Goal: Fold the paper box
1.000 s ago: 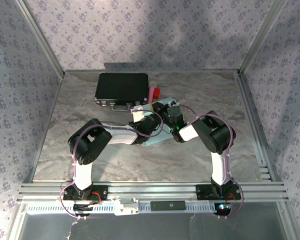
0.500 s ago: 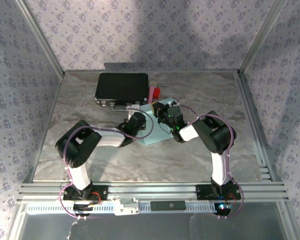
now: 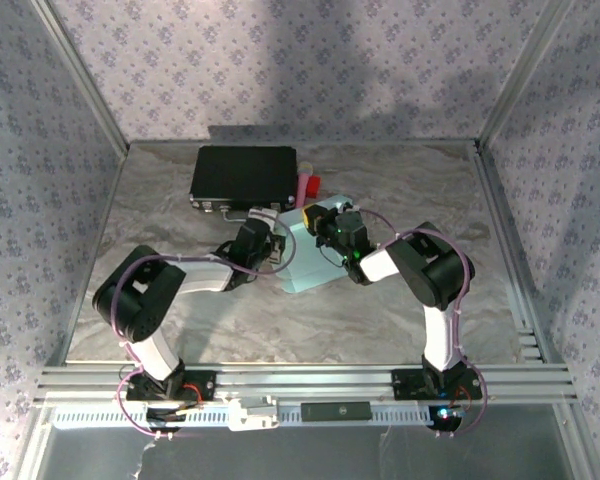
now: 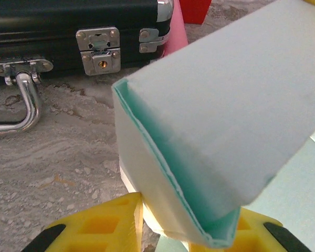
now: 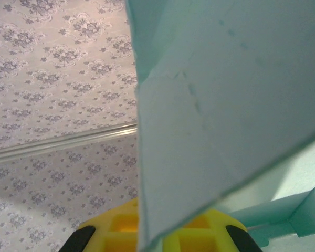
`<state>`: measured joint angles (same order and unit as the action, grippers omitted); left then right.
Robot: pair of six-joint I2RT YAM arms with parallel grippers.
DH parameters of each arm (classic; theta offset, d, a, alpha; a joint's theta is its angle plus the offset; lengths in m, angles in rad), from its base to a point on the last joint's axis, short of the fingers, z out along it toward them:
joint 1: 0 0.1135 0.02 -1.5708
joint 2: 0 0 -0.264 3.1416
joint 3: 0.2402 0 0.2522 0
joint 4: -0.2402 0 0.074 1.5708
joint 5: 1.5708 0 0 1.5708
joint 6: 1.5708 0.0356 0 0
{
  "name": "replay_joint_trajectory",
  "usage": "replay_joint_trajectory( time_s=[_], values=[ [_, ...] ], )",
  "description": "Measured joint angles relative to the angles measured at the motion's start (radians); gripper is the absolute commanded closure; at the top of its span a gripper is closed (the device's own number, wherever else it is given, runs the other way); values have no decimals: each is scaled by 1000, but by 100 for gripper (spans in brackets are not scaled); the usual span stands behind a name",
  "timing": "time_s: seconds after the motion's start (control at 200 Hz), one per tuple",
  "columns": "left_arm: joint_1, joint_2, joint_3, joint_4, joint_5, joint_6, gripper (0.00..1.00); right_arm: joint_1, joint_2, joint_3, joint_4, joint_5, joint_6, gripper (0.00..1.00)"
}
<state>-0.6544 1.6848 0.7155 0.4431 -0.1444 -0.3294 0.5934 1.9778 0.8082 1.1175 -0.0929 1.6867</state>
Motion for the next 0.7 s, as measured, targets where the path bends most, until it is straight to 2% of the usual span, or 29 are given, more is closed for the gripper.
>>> replay_joint_trajectory(
  time_s=[0.7],
  values=[
    [28, -94, -85, -21, 114, 189, 79, 0, -3, -2, -8, -50, 0, 100]
  ],
)
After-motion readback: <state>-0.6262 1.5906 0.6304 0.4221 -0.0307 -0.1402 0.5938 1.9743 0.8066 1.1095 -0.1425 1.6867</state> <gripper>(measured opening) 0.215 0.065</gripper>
